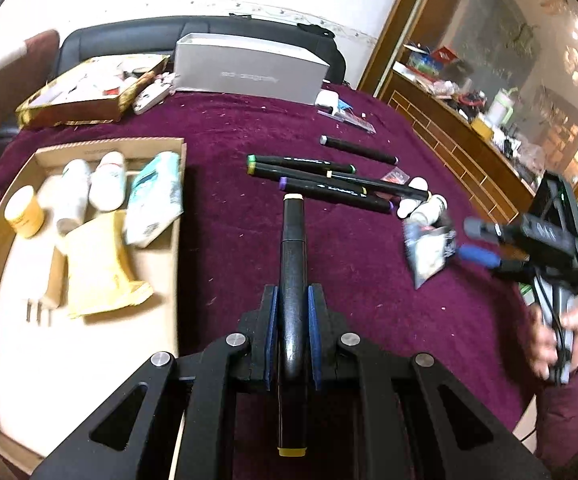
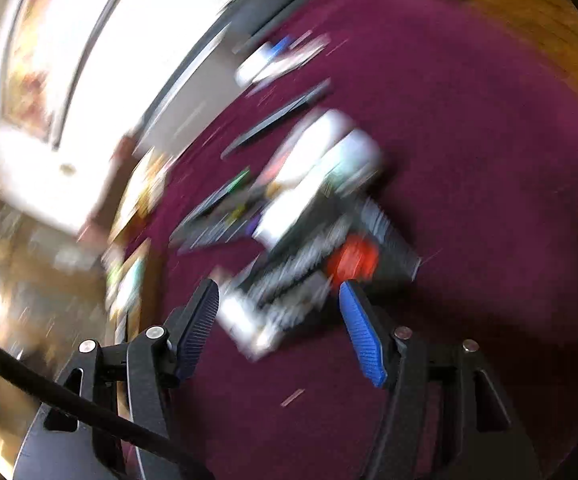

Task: Organize objects
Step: 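Hold the black marker with the left tool while the right tool grasps the black snack packet, then lower the black marker and black packet into the tray and open both tools, then grasp the purple-capped marker with the left tool while the right tool grasps a yellow-capped marker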

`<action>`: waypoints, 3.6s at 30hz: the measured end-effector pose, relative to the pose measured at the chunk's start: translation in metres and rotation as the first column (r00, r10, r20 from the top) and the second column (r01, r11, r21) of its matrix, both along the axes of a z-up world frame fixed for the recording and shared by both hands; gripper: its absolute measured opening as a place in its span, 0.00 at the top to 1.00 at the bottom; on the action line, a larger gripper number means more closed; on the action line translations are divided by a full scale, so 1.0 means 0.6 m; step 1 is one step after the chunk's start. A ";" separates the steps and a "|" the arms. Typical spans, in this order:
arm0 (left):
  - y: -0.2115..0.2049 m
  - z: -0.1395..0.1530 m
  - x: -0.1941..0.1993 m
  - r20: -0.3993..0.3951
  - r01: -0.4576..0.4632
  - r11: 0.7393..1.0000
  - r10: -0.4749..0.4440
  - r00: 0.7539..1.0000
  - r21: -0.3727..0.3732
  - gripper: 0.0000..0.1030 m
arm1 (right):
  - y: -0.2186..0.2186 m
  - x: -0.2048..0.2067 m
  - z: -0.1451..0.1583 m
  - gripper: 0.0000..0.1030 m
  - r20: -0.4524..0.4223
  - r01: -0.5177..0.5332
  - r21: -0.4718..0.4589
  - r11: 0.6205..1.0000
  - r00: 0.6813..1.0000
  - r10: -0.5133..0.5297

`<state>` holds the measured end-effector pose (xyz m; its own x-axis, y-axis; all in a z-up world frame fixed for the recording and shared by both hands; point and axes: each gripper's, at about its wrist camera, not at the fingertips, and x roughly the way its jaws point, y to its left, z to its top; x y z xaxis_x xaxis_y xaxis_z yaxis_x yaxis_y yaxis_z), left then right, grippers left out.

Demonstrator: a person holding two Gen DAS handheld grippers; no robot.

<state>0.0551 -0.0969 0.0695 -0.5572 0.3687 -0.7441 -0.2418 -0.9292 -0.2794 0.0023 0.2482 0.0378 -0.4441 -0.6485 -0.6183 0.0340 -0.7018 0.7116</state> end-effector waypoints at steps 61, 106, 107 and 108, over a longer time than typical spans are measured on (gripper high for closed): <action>-0.328 -0.038 -0.016 -0.004 -0.307 0.948 0.308 0.951 -0.090 0.89 | -0.564 0.068 0.046 0.55 0.010 -0.426 0.256 0.868 0.899 0.438; -0.129 0.042 0.038 -0.008 -0.043 0.989 0.045 0.999 0.139 0.54 | -0.209 -0.038 0.078 0.36 -0.113 0.030 0.305 0.952 0.994 0.005; -0.107 0.032 0.035 0.008 -0.016 0.991 0.015 1.000 0.132 0.54 | -0.192 -0.043 0.079 0.36 -0.107 0.036 0.293 0.955 0.994 -0.005; -0.086 0.020 0.031 0.028 0.009 0.993 -0.013 1.000 0.120 0.54 | -0.175 -0.046 0.078 0.36 -0.100 0.038 0.278 0.960 0.995 -0.011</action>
